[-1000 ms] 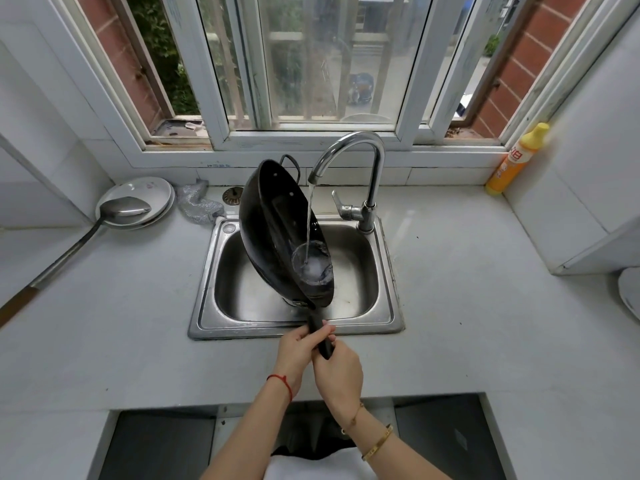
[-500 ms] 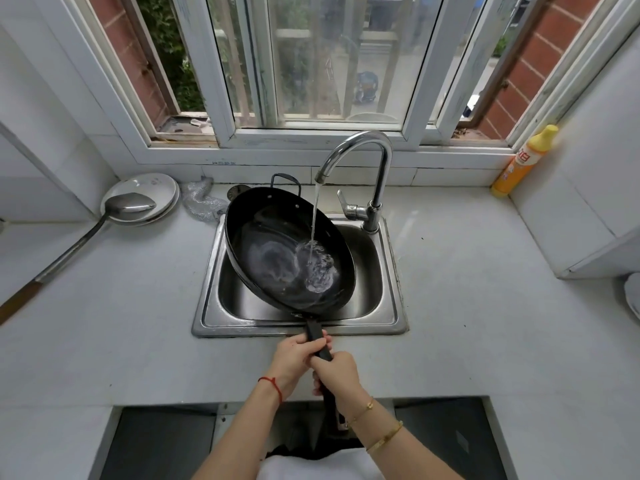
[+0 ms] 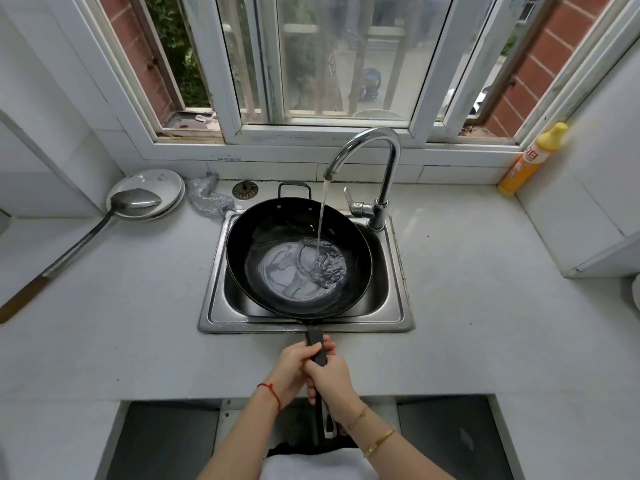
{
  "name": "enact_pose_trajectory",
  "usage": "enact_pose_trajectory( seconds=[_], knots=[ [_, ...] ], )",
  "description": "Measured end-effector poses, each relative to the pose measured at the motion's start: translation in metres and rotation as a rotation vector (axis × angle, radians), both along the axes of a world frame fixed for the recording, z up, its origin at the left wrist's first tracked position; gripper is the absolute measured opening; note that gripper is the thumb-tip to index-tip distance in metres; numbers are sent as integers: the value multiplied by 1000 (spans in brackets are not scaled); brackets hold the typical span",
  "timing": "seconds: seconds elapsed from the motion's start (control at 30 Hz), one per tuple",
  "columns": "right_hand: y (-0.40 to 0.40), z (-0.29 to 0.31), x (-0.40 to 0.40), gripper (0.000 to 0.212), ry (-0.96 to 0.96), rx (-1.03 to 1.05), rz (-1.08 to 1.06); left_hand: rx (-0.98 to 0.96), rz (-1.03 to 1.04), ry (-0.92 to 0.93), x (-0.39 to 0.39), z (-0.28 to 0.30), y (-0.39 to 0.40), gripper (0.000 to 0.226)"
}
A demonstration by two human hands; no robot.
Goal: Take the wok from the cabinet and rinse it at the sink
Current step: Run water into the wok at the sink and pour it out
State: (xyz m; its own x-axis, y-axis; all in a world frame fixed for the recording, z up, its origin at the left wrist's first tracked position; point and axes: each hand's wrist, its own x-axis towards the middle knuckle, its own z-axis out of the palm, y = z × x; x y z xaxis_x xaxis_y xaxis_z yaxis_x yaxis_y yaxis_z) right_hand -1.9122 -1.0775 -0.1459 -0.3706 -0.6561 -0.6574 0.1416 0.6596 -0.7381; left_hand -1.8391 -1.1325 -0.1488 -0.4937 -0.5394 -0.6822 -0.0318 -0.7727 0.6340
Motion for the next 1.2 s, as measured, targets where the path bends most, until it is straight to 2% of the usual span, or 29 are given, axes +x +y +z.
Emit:
enact_pose_trajectory(
  seconds=[0.23,0.47,0.6,0.7,0.9,1.03,1.2],
  knots=[
    [0,-14,13,23,238,17,58,-45,4,-90,3,-5,6,20],
    [2,-4,13,10,317,-79,44,12,64,6,3,-10,3,23],
    [1,0,9,11,374,-137,47,-4,55,93,3,-5,-1,21],
    [-2,0,3,9,342,-147,59,-51,75,94,-1,-1,-5,23],
    [-1,-4,-5,8,154,-136,97,-196,146,-116,-8,-1,1,15],
    [-1,1,-5,18,44,-95,90,-236,166,-199,-8,4,3,12],
    [-8,11,3,22,75,-63,26,-177,178,-170,-3,12,2,14]
  ],
)
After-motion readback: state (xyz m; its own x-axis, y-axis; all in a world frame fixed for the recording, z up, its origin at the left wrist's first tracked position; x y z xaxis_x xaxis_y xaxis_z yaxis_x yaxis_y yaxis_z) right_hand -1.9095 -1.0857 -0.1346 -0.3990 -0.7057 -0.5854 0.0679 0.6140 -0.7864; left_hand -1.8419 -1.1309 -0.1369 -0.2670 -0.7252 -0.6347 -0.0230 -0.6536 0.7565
